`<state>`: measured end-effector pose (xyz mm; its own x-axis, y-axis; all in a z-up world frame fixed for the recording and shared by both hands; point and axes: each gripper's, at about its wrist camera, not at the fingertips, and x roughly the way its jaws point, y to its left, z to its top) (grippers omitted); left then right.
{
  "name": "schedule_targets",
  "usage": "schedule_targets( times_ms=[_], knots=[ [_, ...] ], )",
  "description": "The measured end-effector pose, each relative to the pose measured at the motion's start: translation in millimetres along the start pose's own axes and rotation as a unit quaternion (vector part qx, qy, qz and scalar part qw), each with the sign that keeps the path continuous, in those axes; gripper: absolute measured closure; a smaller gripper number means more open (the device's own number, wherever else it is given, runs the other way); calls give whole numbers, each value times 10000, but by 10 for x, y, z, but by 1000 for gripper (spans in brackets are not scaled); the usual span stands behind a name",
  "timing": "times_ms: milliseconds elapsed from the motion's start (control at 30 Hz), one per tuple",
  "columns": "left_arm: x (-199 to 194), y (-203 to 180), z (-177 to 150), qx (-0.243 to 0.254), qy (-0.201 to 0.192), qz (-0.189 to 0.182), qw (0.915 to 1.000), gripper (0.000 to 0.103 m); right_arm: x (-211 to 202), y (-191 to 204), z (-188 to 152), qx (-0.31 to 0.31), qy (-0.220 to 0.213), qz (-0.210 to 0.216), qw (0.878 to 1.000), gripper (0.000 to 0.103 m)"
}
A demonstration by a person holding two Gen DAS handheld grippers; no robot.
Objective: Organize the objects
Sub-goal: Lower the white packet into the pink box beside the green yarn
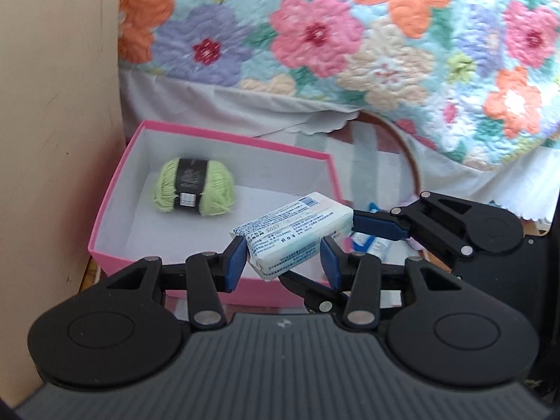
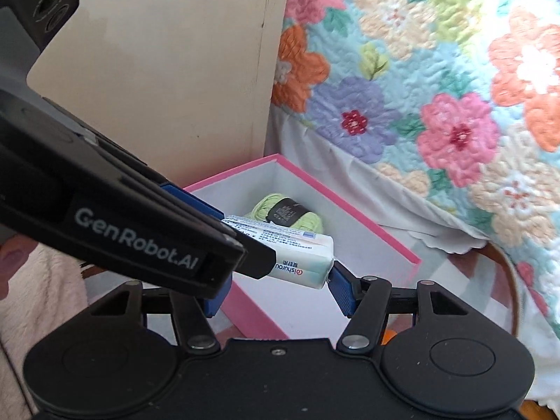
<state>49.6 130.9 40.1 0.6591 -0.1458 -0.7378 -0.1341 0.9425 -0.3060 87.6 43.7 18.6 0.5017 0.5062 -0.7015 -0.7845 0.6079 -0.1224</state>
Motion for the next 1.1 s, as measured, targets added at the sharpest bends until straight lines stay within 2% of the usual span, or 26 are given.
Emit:
schedule_targets(
  times_ms=[200,400,533,967,1100],
  knots=[
    [518,378,215,-273,489,76,9984,59,598,-74,159,356,389,272,9982,38],
    [922,436,376,-186,807,235,9963,58,1005,-210,157,667,617,347,9953,38],
    [1147,516,393,-346,917,236,9949,58,1195,-326,78,1002,733,454,9912,39],
    [1354,697,278,-65,1008,515,9936,57,1544,-332,-57,1522,1091,874,9784,51],
    [1416,688,262,87,1036,575,9929,58,1616,-393,-132,1793,1236,1038,9705,56]
  ],
)
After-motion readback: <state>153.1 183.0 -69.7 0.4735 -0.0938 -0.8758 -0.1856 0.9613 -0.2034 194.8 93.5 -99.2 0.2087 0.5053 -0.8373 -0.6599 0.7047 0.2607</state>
